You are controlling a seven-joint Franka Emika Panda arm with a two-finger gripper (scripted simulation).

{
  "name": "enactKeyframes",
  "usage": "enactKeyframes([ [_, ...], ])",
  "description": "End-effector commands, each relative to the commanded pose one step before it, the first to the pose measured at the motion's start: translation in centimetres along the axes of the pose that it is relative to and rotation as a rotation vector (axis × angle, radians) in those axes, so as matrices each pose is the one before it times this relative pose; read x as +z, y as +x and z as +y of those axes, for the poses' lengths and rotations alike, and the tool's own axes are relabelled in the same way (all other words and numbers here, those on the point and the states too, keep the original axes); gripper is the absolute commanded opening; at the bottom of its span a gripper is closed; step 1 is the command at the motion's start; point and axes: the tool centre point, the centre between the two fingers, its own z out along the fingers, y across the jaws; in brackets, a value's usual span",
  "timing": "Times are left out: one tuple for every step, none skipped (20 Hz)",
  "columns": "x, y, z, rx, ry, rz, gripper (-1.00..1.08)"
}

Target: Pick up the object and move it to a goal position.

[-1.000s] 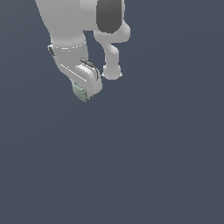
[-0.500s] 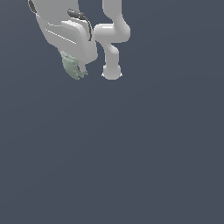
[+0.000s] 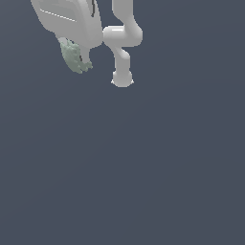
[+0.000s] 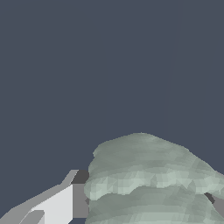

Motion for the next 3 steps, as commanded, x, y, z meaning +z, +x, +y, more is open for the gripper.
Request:
enactKeyframes([
  [-0.370, 0.022, -0.011, -0.00058, -0.00041, -0.00076, -1.00],
  [-0.053, 0.007, 0.000, 0.00000, 0.00000, 0.00000, -1.00],
  [-0.017, 0.003, 0.000, 0.00000, 0.00000, 0.00000, -1.00],
])
